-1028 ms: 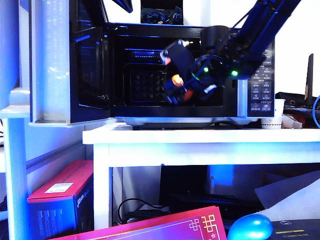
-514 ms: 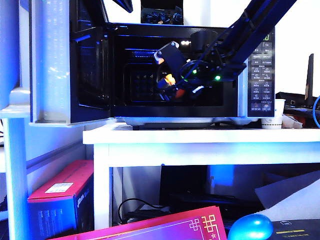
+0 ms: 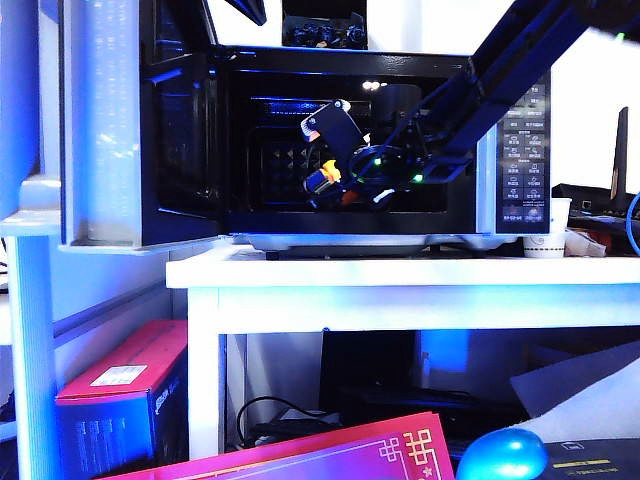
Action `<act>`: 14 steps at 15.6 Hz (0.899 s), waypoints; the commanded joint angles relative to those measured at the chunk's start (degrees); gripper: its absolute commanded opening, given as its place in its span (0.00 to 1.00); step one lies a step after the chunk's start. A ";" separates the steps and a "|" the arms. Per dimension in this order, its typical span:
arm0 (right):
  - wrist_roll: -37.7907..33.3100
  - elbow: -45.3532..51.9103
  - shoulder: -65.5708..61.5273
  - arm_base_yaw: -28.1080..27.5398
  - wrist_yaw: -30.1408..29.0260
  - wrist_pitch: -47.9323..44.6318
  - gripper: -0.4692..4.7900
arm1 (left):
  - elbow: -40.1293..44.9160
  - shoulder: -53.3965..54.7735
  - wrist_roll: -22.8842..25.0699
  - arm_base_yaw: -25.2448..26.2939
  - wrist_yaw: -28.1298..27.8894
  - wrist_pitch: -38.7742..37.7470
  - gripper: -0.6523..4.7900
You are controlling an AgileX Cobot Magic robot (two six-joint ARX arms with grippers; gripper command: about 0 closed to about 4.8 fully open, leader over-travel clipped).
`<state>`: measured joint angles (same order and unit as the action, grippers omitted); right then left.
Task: Open the microwave door, place the orange inside the microwave, then close the microwave door.
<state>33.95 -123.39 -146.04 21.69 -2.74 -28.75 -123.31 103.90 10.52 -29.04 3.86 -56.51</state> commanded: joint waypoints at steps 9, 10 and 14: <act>-2.49 -6.32 -3.37 0.00 -0.15 3.67 0.35 | -0.07 -0.22 -0.02 -0.09 0.00 0.28 0.11; -2.49 -6.32 -3.37 0.00 -0.15 3.65 0.35 | -0.07 -0.22 -0.02 -0.09 -0.02 0.28 0.11; -4.98 -6.88 -3.37 0.00 -0.15 3.54 0.35 | -0.07 -0.22 -0.02 -0.09 -0.02 0.17 0.11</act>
<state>29.56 -129.99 -149.58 21.67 -2.79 -24.60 -123.31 103.90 10.52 -29.04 3.86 -56.55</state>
